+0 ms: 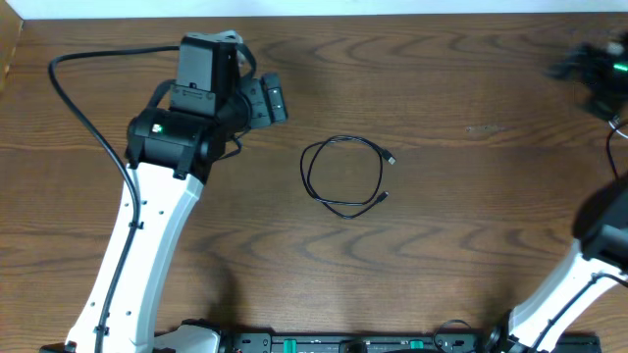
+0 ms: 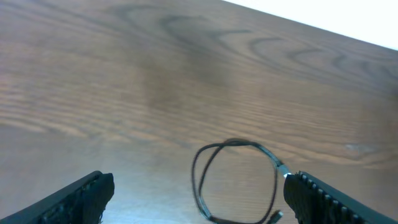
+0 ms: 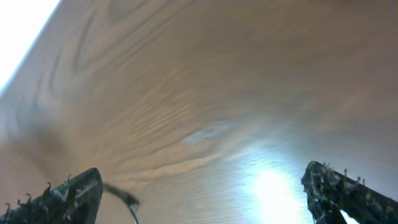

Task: Untangle cables
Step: 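Move the right gripper to the black cable coil and grasp it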

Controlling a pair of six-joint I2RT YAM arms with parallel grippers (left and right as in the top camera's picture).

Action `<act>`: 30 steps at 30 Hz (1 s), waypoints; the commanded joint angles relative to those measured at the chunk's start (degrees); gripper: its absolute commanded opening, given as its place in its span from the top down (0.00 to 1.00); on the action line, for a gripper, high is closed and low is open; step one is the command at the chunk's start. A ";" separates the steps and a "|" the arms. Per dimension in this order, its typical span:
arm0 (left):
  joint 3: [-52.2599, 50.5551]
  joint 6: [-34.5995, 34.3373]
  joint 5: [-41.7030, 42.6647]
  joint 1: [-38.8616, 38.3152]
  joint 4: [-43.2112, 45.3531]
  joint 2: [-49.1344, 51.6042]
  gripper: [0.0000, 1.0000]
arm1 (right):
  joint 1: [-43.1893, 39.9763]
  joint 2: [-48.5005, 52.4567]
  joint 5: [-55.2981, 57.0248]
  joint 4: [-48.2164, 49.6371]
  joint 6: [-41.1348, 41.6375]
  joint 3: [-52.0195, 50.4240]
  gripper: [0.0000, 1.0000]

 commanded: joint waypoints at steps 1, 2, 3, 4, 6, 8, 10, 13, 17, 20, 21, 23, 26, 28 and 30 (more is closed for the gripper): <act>0.24 1.09 -1.51 2.73 -1.51 0.35 0.07 | 8.07 -0.46 5.14 -0.26 -3.06 -0.15 0.01; 0.24 1.09 -1.51 3.72 -2.23 0.35 0.07 | 11.15 -0.44 6.34 -0.13 -3.89 -0.55 0.01; 0.24 1.09 -1.51 4.81 -2.97 0.35 0.07 | 13.68 -0.44 7.04 -0.11 -4.46 -0.87 0.01; 0.24 1.09 -1.53 6.32 -3.76 0.35 0.07 | 16.15 -0.42 7.08 0.07 -5.42 -1.27 0.01; 0.24 1.11 -1.51 9.01 -4.98 0.35 0.07 | 20.85 -0.39 7.10 0.37 -8.20 -2.03 0.01; 0.24 1.11 -1.49 12.07 -6.34 0.35 0.07 | 25.77 -0.39 7.08 1.16 -10.88 -3.08 0.01; 0.24 1.57 -1.46 14.95 -7.67 0.35 0.07 | 30.62 -0.39 7.10 2.58 -13.70 -4.48 0.01; 0.24 3.72 -1.38 18.45 -9.66 0.35 0.07 | 37.55 -0.39 7.19 5.07 -17.46 -6.71 0.01; 0.24 4.94 -1.25 21.22 -12.13 0.35 0.07 | 45.64 -0.33 8.59 9.64 -16.22 -10.58 0.02; 0.24 4.92 -1.25 21.81 -12.50 0.35 0.07 | 50.58 -0.28 8.90 13.99 -15.10 -14.08 0.04; 0.24 4.92 -1.25 21.81 -12.48 0.35 0.07 | 51.82 -0.28 9.31 14.95 -15.06 -14.95 0.05; 0.24 4.92 -1.25 21.81 -12.48 0.35 0.07 | 54.58 -0.11 10.82 17.16 -13.35 -16.85 0.07; 0.24 4.92 -1.27 21.81 -12.48 0.35 0.06 | 58.34 -0.11 11.82 20.09 -10.47 -19.65 0.10; 0.24 4.92 -1.25 21.81 -12.46 0.35 0.07 | 60.57 -0.11 12.11 21.84 -9.64 -21.49 0.11; 0.24 4.90 -1.25 21.81 -12.46 0.35 0.07 | 62.77 -0.11 14.16 23.12 -9.14 -23.41 0.11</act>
